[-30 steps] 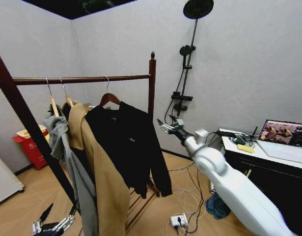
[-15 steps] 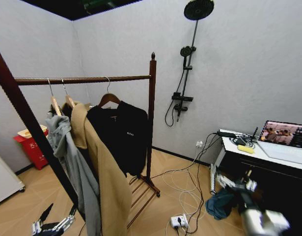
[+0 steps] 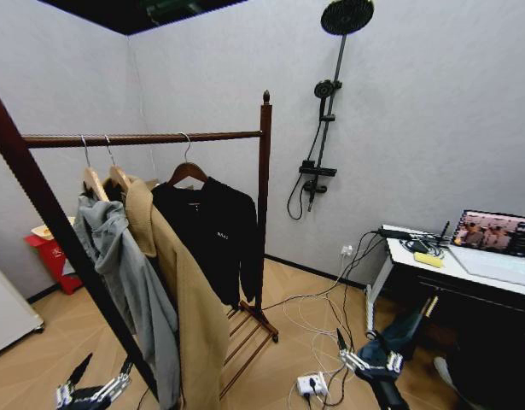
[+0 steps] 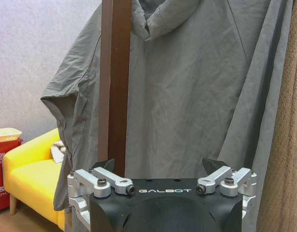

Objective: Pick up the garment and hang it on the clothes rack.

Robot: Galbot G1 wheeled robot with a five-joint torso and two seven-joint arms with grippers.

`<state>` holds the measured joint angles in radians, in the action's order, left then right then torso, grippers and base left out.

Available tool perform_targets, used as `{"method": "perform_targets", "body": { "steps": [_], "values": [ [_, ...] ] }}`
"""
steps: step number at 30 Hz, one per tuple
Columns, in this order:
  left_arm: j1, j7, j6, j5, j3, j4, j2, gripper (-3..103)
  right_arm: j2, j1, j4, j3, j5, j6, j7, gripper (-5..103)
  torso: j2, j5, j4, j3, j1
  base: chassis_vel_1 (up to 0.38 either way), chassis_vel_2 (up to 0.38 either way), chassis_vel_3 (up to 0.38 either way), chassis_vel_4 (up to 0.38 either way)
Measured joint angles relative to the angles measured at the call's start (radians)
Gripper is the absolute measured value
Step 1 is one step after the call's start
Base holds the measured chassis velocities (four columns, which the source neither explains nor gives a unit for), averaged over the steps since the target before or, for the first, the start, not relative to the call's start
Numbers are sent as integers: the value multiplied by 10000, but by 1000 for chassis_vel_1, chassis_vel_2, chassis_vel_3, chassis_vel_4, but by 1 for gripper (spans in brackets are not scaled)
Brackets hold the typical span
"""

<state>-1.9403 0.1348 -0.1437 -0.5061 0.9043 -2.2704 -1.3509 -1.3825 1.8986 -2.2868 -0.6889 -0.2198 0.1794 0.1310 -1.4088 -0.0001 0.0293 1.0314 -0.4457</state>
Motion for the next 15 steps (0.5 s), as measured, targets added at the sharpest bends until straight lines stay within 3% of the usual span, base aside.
{"method": "perform_targets", "body": {
  "steps": [15],
  "values": [
    [0,0,0,0,0,0,0,100,42,-39,5,-48,-69,-10,67,100,1,1,0,1,0,0,0,0,0]
  ]
}}
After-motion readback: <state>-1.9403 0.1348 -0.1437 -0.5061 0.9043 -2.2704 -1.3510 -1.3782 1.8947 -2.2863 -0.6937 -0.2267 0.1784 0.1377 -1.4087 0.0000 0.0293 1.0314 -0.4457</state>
